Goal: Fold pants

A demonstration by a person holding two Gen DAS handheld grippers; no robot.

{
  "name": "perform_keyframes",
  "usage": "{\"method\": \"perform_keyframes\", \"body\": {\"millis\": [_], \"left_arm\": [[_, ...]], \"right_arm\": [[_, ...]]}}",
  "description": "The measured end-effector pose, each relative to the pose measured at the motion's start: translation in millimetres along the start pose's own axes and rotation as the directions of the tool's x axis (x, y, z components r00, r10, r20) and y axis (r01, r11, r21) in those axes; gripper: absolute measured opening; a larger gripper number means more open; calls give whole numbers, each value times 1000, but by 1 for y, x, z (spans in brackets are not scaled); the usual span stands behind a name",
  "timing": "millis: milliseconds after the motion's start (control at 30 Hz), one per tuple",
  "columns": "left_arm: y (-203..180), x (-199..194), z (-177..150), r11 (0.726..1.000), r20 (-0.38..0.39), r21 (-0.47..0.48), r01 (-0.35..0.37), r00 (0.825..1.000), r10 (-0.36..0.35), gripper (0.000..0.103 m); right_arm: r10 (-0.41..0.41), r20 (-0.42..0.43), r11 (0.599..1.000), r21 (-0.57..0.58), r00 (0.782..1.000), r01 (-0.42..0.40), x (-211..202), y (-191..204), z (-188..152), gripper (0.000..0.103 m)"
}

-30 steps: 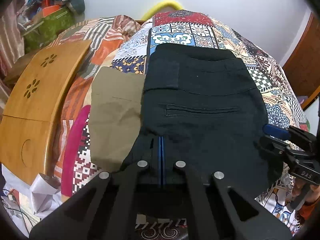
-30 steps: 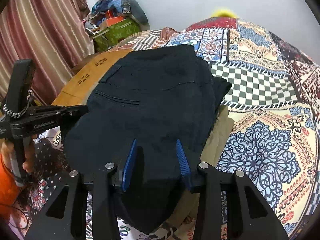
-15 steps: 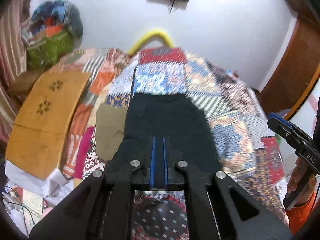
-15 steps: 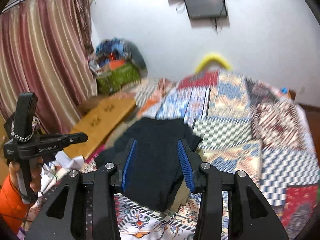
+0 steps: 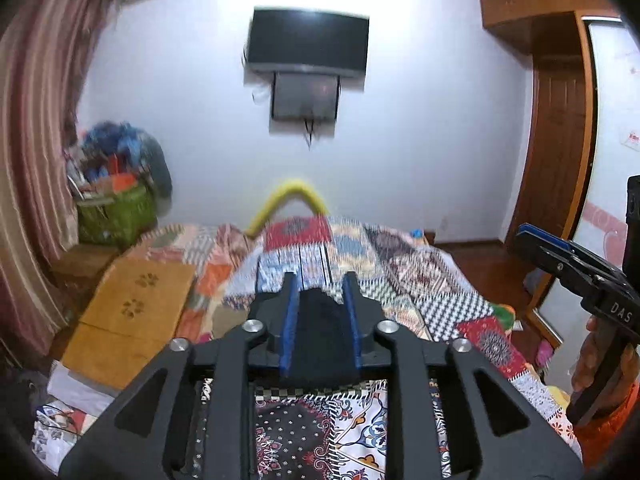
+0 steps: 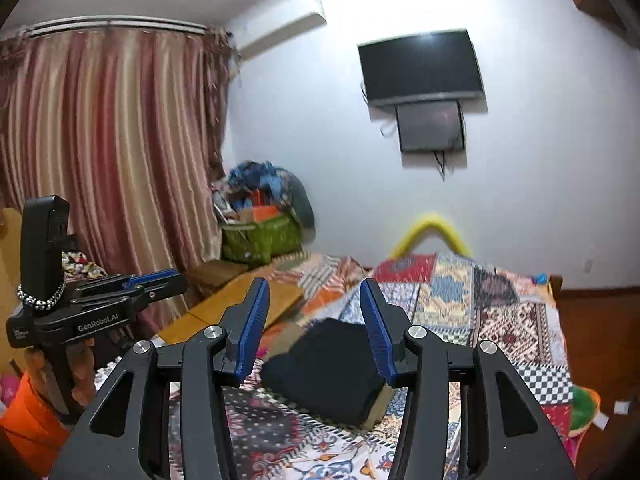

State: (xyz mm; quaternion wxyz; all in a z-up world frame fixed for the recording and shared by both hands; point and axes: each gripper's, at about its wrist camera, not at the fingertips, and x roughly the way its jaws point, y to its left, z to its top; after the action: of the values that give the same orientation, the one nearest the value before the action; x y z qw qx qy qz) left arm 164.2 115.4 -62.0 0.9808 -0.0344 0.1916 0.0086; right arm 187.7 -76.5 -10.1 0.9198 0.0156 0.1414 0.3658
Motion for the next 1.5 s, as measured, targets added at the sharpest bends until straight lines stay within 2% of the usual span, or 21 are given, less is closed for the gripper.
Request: {"method": "perform_keyframes", "body": {"millis": [100, 167, 300, 367, 433, 533, 633, 700, 1500], "left_arm": [[-6, -37, -4, 1000, 54, -15, -9, 998, 10, 39], [-8, -60, -9, 999, 79, -35, -10, 997, 13, 41], [-14, -95, -21, 999, 119, -40, -30, 992, 35, 53], [-20, -108, -27, 998, 136, -29, -49, 989, 52, 60], [-24, -120, -31, 998, 154, -20, -62, 986, 64, 73], [-29, -133, -37, 997, 177, -20, -76, 981, 78, 84], [-33, -146, -40, 996, 198, -23, -90, 976, 93, 96], [-36, -151, -43, 995, 209, -20, -101, 972, 103, 100], [-46, -142, -51, 996, 194, -30, -90, 976, 94, 103]], "right_arm": [[5, 42, 1000, -11, 999, -4, -24, 16, 1, 48], [-4, 67, 1000, -17, 998, 6, -36, 23, -2, 56], [-18, 104, 999, -32, 994, 22, -58, 39, -8, 66], [-20, 114, 1000, -20, 993, 23, -63, 42, -12, 78], [-32, 129, 999, -1, 991, 33, -64, 40, -16, 84], [-52, 131, 999, 0, 990, 53, -67, 44, -20, 88], [-74, 143, 997, -5, 987, 75, -74, 50, -22, 103], [-82, 157, 997, 0, 984, 83, -77, 51, -23, 103], [-116, 148, 993, -2, 982, 117, -91, 50, -35, 103]]}}
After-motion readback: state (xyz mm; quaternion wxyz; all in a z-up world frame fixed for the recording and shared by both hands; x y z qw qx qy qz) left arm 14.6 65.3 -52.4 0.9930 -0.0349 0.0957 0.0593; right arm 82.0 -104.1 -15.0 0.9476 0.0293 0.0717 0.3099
